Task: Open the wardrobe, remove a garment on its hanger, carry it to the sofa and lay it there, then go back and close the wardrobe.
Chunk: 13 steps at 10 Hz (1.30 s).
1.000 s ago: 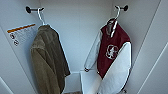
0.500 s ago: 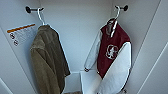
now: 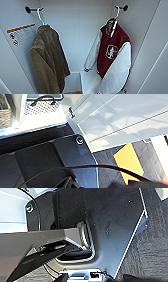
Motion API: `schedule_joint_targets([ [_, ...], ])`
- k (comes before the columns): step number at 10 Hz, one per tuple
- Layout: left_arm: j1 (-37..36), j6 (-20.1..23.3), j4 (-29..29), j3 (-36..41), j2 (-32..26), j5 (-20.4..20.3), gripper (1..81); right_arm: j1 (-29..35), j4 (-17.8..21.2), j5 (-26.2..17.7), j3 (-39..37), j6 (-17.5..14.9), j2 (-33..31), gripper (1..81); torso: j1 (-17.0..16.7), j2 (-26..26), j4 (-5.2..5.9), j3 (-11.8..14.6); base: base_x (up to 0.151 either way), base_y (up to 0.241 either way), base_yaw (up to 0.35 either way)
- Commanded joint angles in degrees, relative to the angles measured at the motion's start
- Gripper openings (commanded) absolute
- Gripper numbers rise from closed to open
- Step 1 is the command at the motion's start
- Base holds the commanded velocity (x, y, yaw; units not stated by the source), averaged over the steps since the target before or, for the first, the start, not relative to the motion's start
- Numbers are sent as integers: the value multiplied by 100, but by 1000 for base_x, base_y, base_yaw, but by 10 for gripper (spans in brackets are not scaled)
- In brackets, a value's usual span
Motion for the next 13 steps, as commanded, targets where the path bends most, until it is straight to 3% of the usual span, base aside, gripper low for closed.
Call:
schedule_joint_targets([
  [1, -1197, -44, -67, 1258, -1157, 291, 811, 206, 56, -437, 16, -7, -28, 811, 1, 0, 0, 0, 0, 0, 0],
  [4, -1777, -44, -340, 1708, -1378, 633, 811, 224, 56, -437, 16, -7, -28, 811, 1, 0, -2, -2, 0, 0, 0],
  [13, -3333, -44, -1122, 2578, -1562, 976, 811, 260, 56, -437, 16, -7, -19, 811, 1, 2, -11, -11, 0, 0, 0],
])
